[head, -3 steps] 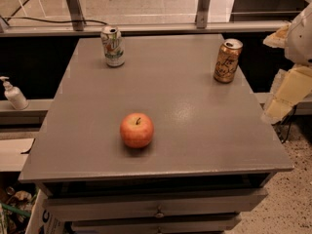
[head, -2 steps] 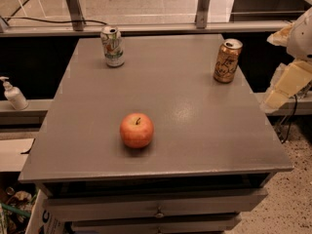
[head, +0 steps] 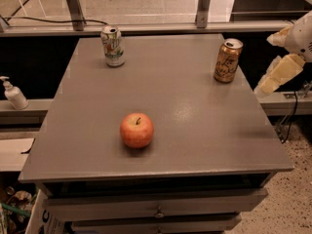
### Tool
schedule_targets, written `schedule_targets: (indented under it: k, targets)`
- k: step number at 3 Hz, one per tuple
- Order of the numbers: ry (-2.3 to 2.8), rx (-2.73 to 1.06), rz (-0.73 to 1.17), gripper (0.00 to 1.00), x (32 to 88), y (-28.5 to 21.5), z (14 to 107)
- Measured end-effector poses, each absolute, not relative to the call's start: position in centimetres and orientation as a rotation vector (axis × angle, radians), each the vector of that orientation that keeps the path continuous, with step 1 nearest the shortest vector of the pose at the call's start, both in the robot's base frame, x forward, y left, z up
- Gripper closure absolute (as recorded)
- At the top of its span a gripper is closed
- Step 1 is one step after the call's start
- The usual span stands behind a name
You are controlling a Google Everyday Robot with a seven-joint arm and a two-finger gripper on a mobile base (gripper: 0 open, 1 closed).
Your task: Knock orange can over
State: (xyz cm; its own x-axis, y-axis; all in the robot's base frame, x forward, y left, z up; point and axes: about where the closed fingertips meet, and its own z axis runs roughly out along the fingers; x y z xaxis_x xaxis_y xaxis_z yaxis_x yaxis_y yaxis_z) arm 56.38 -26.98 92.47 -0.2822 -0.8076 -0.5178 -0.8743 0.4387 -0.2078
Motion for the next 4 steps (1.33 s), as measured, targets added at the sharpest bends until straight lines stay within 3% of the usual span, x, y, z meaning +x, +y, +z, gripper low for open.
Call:
schedule_targets:
  k: [4]
  targets:
    - [1.993,-1.185,0.513,0.0,65.3,-25.4,89.6]
